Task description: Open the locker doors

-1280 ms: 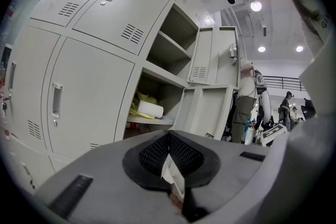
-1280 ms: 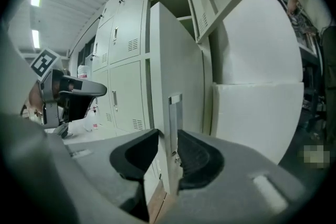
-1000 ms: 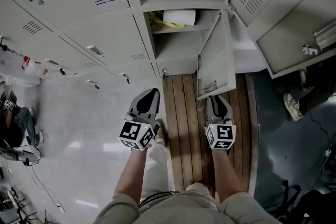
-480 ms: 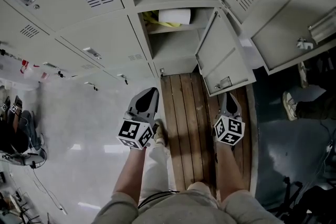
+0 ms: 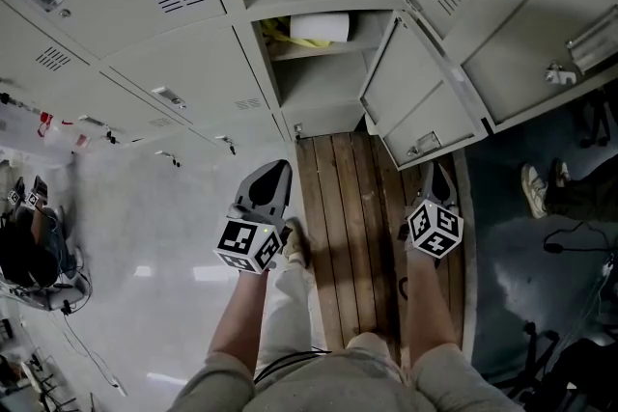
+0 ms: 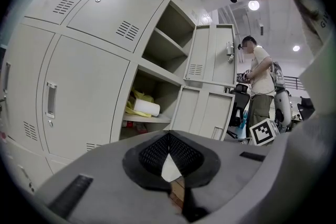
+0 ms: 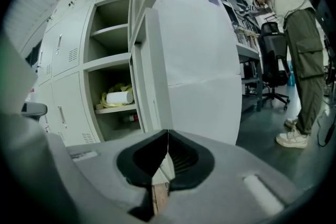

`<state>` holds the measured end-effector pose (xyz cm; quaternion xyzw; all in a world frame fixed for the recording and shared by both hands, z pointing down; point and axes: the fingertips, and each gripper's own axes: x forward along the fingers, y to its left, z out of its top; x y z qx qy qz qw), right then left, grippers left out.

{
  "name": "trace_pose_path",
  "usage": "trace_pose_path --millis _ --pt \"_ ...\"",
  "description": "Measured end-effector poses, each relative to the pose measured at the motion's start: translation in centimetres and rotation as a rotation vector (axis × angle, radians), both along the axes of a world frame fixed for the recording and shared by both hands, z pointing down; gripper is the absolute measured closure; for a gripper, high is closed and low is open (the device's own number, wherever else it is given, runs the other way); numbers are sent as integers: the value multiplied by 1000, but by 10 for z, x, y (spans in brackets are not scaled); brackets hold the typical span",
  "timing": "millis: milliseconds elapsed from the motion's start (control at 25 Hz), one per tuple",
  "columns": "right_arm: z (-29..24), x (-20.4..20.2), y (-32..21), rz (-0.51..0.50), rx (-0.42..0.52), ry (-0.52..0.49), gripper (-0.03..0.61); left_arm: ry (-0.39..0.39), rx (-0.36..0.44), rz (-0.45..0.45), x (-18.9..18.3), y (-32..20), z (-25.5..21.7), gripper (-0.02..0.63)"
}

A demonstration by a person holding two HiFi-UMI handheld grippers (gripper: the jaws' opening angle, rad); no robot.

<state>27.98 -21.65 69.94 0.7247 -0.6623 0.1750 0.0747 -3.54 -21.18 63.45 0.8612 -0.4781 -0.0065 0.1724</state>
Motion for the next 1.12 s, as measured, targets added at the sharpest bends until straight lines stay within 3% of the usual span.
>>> trace_pose_path --millis 320,480,800,1120 --pt "-11 -6 15 -17 -2 -7 578 -2 23 -17 -9 -7 -11 615" --pt "-24 -25 29 -102 5 17 580 -2 43 -28 -15 -10 -20 615" --pt "-87 -87 23 -330 126 15 580 -16 76 -39 -33 -6 -48 615" --pt "-172 -135 -10 -409 245 -7 580 -8 104 -10 -63 -22 -100 615"
